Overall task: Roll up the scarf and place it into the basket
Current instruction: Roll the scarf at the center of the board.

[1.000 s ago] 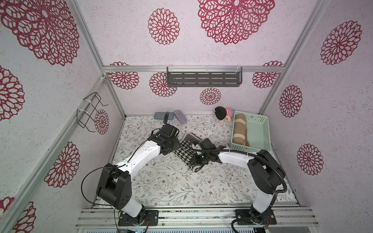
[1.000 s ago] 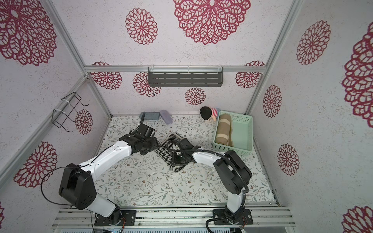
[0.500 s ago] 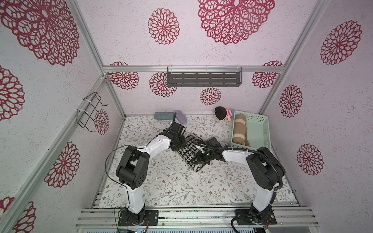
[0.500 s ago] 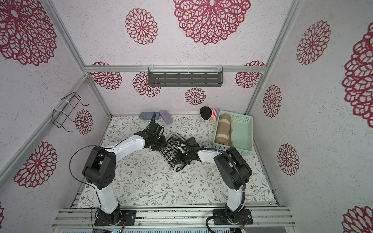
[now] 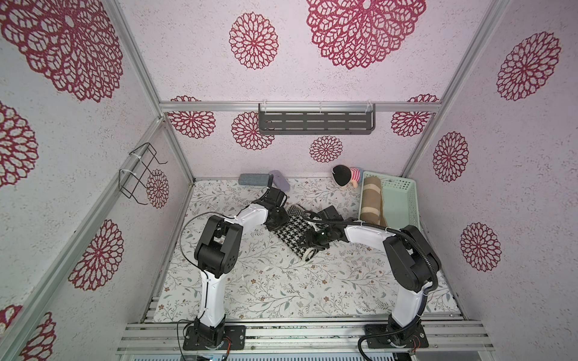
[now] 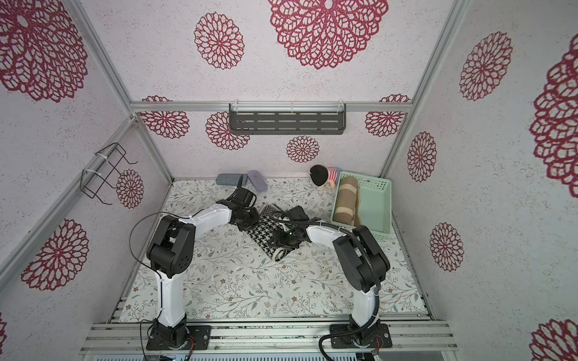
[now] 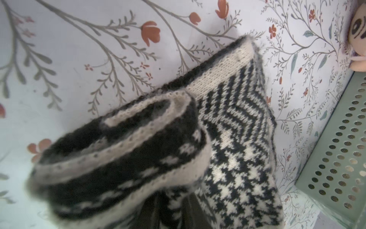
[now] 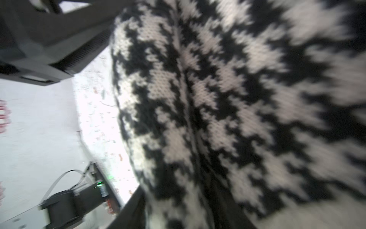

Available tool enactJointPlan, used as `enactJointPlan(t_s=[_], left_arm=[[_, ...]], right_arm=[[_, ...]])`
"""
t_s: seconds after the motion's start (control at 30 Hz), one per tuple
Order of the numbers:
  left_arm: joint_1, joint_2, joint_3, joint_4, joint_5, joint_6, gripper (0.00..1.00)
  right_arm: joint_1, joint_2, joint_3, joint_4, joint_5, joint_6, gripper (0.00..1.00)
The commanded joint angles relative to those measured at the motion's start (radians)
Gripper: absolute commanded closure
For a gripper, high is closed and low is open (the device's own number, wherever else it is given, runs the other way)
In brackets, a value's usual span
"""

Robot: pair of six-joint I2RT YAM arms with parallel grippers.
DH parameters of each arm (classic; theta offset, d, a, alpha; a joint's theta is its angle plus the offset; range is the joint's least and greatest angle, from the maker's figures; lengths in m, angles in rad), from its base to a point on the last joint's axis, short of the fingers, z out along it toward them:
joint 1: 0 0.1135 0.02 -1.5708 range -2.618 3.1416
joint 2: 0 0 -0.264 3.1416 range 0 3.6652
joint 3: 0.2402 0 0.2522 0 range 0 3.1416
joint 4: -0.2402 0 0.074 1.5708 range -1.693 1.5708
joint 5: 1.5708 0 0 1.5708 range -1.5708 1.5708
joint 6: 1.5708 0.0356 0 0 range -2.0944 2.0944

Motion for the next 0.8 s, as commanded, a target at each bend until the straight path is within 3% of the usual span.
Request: enactJointPlan(t_s=[0.0, 0.17, 0.3, 0.47, 0.6, 0.77], left_arm=[[0.019, 0.05, -0.013, -0.064, -0.091, -0.05, 0.82], [0.012, 0.06, -0.011, -0.049, -0.074, -0.082, 0.82], [0.008, 0.059, -0.004, -0.049, -0.072, -0.084, 0.82], [0.006, 0.053, -0.004, -0.052, -0.069, -0.078, 0.82], [0.006, 0.052, -0.004, -0.052, -0.063, -0.071, 0.82], [0.006, 0.05, -0.001, -0.053, -0.055, -0.066, 0.81]], right_arm=[[-0.006, -0.103, 0.039, -0.172, 0.217, -0.103, 0.43], [0.041, -0.221, 0.027, -0.205, 0.42, -0.167, 0.36], [0.2, -0.271, 0.033, -0.229, 0.71, -0.252, 0.32], [0.385, -0.197, 0.075, -0.255, 0.967, -0.344, 0.3], [0.437, -0.101, 0.117, -0.259, 1.059, -0.381, 0.26], [0.439, -0.016, 0.118, -0.209, 1.088, -0.432, 0.23]])
